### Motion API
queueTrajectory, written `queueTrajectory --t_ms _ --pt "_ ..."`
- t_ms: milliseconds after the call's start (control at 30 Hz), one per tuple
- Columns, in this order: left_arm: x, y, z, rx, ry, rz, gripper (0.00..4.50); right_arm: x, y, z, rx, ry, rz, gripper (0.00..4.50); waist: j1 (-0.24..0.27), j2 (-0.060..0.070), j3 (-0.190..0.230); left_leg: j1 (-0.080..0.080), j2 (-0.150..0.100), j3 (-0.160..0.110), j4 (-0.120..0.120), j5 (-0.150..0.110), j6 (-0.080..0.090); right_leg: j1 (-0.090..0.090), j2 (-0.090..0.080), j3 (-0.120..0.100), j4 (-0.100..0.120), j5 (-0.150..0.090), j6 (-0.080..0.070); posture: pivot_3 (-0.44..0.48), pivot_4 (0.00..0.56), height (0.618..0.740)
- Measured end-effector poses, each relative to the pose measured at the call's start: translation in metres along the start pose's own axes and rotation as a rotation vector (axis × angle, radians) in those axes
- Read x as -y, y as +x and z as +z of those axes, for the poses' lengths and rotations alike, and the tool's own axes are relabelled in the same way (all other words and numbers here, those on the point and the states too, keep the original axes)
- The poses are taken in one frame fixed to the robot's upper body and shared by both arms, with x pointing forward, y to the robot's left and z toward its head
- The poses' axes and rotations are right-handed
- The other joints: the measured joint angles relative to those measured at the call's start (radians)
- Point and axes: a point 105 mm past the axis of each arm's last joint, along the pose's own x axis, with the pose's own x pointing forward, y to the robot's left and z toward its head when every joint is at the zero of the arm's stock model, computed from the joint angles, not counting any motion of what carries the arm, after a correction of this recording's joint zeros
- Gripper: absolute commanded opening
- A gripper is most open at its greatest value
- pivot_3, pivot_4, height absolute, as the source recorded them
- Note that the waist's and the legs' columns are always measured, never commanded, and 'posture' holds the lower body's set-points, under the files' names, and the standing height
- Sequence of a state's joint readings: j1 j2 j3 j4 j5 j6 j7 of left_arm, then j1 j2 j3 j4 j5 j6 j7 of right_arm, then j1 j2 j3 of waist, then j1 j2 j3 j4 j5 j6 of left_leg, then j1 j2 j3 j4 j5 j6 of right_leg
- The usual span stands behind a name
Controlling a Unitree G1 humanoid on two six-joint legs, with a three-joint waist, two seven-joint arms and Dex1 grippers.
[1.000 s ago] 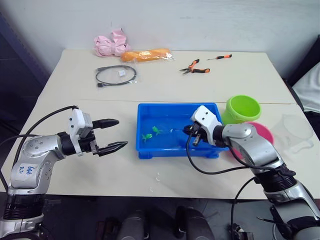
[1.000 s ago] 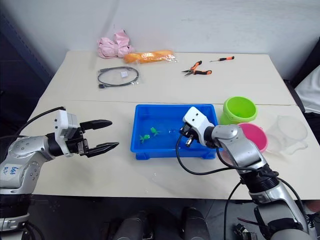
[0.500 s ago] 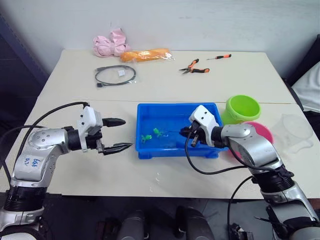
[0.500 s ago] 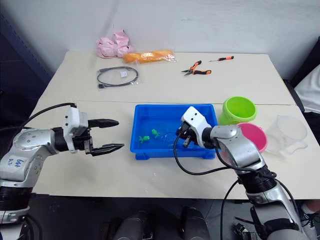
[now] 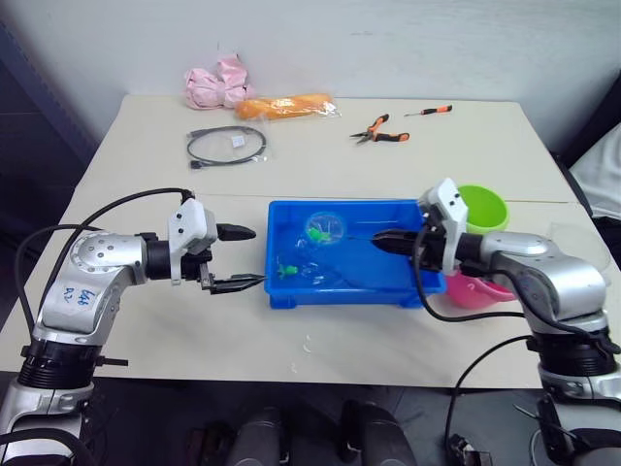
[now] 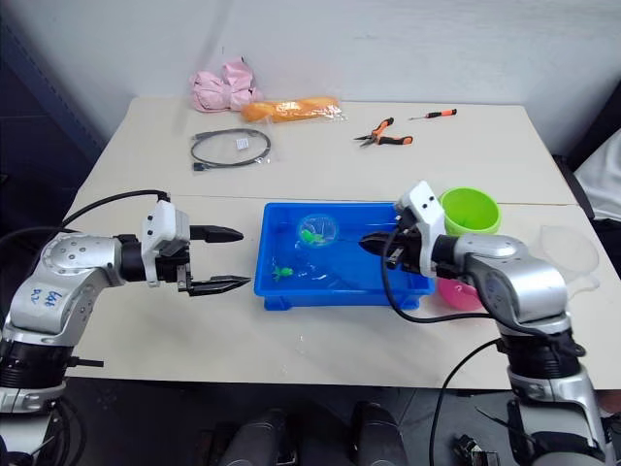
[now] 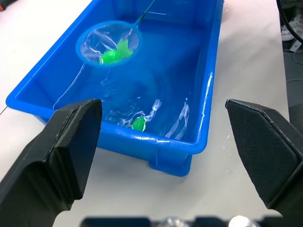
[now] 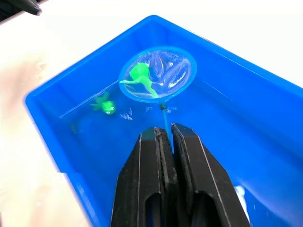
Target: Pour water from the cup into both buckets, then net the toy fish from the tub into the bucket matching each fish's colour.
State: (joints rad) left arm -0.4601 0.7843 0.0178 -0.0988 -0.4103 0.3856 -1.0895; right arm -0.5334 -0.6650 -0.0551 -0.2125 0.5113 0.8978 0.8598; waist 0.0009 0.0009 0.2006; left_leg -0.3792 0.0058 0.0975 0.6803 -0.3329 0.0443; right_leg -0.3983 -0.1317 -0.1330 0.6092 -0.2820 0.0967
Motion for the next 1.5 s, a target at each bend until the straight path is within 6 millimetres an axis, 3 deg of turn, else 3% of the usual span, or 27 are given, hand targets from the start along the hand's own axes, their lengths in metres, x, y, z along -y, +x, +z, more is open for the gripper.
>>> queueTrajectory --t_ms 267,500,800,1033,1133,1167,1300,1500 --pt "0.012 0.017 0.003 0.073 -0.046 -0.079 4.47 0.008 -0.054 -0.003 0.041 0.063 -0.118 0.00 0.004 0.000 0.000 0.000 0.000 0.000 0.001 0.000 0.001 0.000 0.000 0.000 0.000 0.000 0.000 0.000 0.150 0.740" --pt "0.013 0.036 0.020 0.174 -0.056 -0.108 4.47 0.021 -0.111 0.016 0.117 0.076 -0.314 0.00 0.014 0.000 0.000 -0.001 0.000 0.000 0.001 0.000 0.001 0.000 0.000 0.001 -0.001 0.000 0.000 0.000 0.150 0.740" --pt "0.014 0.054 0.030 0.241 -0.068 -0.143 4.47 0.081 -0.178 -0.003 0.069 -0.062 -0.755 0.00 0.023 0.000 0.000 0.000 -0.003 0.002 0.001 0.001 0.002 0.001 0.002 0.001 0.000 0.001 0.001 0.000 0.150 0.740" --pt "0.015 0.061 0.033 0.259 -0.069 -0.145 4.47 0.107 -0.189 -0.042 -0.177 -0.459 -0.920 0.00 0.021 0.000 0.000 0.001 -0.004 0.003 0.001 0.002 0.002 0.001 0.003 0.002 0.001 0.000 0.002 0.000 0.150 0.740" --pt "0.015 0.062 0.033 0.261 -0.069 -0.145 4.47 0.111 -0.190 -0.041 -0.234 -0.632 -0.942 0.00 0.020 0.000 0.000 0.001 -0.004 0.003 0.001 0.003 0.002 0.001 0.002 0.003 0.001 0.000 0.002 0.000 0.150 0.740" --pt "0.015 0.062 0.034 0.269 -0.058 -0.140 4.47 0.112 -0.189 -0.036 -0.298 -0.794 -0.943 0.00 0.019 0.000 0.000 0.002 -0.004 0.004 0.001 0.003 0.002 0.001 0.002 0.003 0.002 0.000 0.002 0.000 0.150 0.740" --pt "0.015 0.064 0.037 0.290 -0.042 -0.133 4.47 0.108 -0.183 -0.025 -0.386 -1.101 -0.889 0.00 0.018 0.000 0.000 0.003 -0.003 0.004 0.000 0.004 0.001 0.002 0.001 0.004 0.001 0.000 0.002 0.000 0.150 0.740" --pt "0.013 0.066 0.036 0.297 -0.046 -0.122 4.47 0.107 -0.170 -0.043 -0.453 -1.251 -0.810 0.00 0.018 0.000 0.000 0.004 -0.002 0.004 0.001 0.004 0.000 0.002 0.001 0.004 0.001 0.000 0.002 0.000 0.150 0.740"
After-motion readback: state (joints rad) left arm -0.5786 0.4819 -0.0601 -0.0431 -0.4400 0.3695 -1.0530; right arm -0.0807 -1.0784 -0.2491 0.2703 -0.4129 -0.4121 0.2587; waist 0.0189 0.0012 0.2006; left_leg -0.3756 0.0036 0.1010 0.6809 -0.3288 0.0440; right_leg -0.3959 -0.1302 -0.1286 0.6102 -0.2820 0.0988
